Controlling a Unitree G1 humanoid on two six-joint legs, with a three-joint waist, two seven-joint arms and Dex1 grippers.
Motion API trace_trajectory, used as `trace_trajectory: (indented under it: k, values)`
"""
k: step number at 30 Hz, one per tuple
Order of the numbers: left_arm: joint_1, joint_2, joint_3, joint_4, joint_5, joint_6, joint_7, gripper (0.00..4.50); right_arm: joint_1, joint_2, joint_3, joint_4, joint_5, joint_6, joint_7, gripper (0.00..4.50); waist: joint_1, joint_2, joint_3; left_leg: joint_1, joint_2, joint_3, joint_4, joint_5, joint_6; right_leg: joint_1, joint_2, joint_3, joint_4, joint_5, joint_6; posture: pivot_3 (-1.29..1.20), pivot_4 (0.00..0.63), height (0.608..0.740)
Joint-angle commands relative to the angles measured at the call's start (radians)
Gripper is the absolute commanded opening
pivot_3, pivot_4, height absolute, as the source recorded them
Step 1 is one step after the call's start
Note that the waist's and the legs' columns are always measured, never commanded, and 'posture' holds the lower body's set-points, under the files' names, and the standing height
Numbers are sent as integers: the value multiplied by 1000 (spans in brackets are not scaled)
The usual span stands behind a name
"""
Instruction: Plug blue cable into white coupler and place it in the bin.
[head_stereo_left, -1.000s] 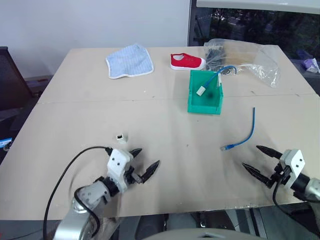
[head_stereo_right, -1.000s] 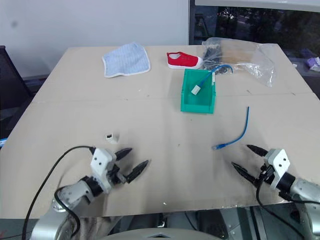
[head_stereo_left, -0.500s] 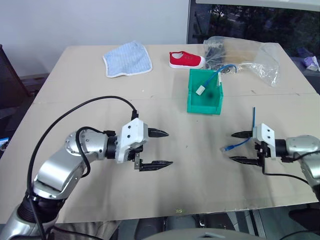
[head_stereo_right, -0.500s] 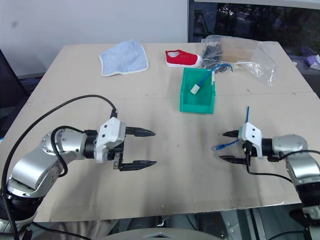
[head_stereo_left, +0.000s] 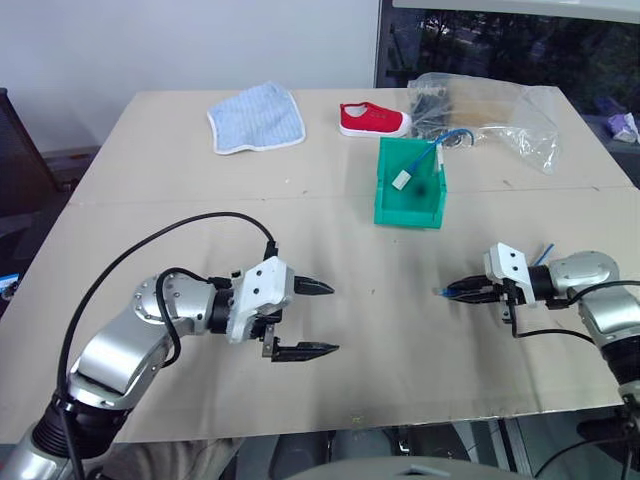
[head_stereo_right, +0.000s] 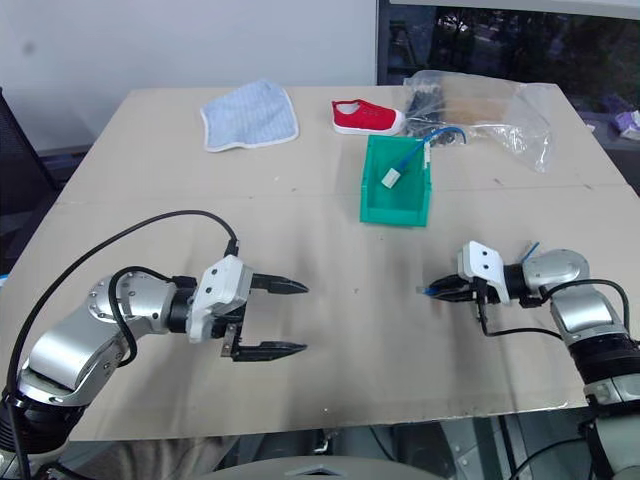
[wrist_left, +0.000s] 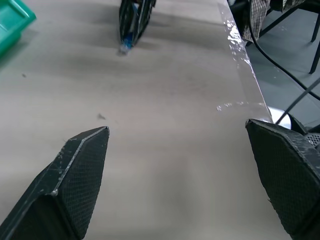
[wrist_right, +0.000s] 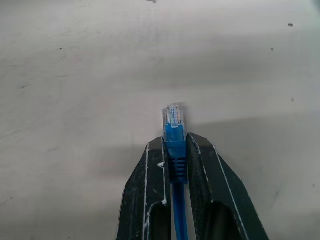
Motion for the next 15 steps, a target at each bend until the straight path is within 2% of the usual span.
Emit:
trace_trajectory:
  k: [1, 8, 11, 12, 15]
  values:
    - [-33, -2, 16, 31, 14, -29, -8, 4500, -75, 67, 37, -24, -10, 44, -12, 46, -2, 0, 0, 1, 0, 0, 0, 0, 0, 0, 0, 0, 1, 0, 0, 0, 150, 740]
    - [-104, -25, -27, 110, 51, -44, -20, 4500, -205, 211, 97, 38, -62, 114, -80, 46, 5, 0, 0, 0, -1, -1, 0, 0, 0, 0, 0, -1, 2, 0, 0, 0, 150, 740]
    - [-130, -47, -58, 143, 84, -53, -16, 4500, -201, 211, 87, 28, -57, 122, -81, 1217, 9, 0, 0, -1, -2, -2, 0, 0, 0, 0, -1, -2, 0, 0, 0, 0, 150, 740]
    - [-142, -57, -73, 159, 97, -58, -15, 4500, -188, 205, 69, 5, -37, 140, -83, 1475, 11, 0, 1, -2, -2, -2, 0, 0, 0, 0, -1, -2, 0, 0, 0, 0, 150, 740]
    - [-202, -132, -113, 242, 143, -109, 4, 4500, -125, 172, -14, -90, 16, 177, -132, 2991, 20, 0, 1, -3, -3, -2, 0, 0, 0, 0, -2, -2, -1, 0, 0, 0, 150, 740]
